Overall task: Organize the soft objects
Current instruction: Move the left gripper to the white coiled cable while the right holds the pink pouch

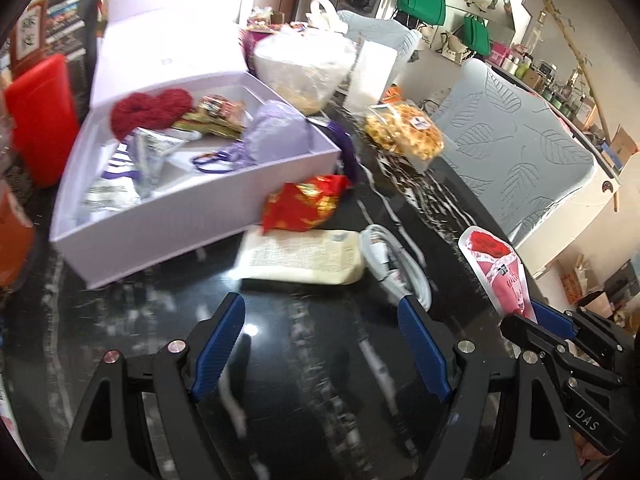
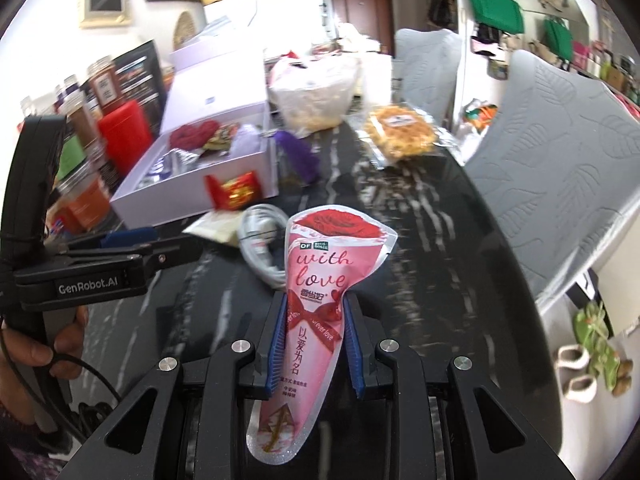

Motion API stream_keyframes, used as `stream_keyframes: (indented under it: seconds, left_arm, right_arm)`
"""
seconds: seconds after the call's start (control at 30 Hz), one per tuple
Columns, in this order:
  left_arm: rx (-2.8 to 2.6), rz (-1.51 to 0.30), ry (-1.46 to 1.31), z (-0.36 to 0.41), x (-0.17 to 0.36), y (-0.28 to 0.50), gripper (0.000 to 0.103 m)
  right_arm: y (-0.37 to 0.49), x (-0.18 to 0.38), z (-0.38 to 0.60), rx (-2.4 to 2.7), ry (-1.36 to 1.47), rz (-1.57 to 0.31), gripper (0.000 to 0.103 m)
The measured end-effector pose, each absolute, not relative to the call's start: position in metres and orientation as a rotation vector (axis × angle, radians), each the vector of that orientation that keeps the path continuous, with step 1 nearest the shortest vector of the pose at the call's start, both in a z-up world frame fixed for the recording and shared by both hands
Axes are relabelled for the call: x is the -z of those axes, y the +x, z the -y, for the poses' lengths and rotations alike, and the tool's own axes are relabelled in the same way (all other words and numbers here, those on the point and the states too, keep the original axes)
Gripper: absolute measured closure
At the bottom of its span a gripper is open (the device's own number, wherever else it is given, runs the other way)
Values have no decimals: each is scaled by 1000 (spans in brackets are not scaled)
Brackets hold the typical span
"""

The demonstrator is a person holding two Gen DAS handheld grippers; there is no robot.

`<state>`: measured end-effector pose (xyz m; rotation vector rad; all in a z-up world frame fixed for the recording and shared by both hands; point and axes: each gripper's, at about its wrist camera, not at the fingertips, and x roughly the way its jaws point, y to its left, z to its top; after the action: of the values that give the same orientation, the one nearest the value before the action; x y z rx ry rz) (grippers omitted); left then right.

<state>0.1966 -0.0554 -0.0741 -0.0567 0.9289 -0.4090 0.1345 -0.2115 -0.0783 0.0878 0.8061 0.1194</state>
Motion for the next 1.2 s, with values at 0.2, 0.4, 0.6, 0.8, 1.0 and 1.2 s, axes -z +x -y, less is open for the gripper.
stream_keyframes:
  seconds: [0.2, 0.4, 0.6, 0.8, 1.0, 1.2]
  left_arm:
    - [440, -979, -113, 80, 86, 207, 24]
    - [445, -1004, -124, 97, 94, 211, 48]
    - [461, -1036, -174, 100, 100, 216, 64]
    - [471, -1003, -175, 100, 96, 213, 90]
    - [499, -973, -164, 98, 86, 206, 93]
    - [501, -971, -106, 93, 78, 197, 93]
  right_arm:
    - [139, 83, 234, -91, 100, -812, 77]
    - [142, 87, 246, -82, 114, -818, 76]
    - [142, 89, 251, -81, 128, -817, 76]
    - [142, 91, 251, -87, 135, -825, 76]
    - [140, 91, 247, -91, 135, -826, 76]
    - [135, 89, 241, -102, 130, -817, 76]
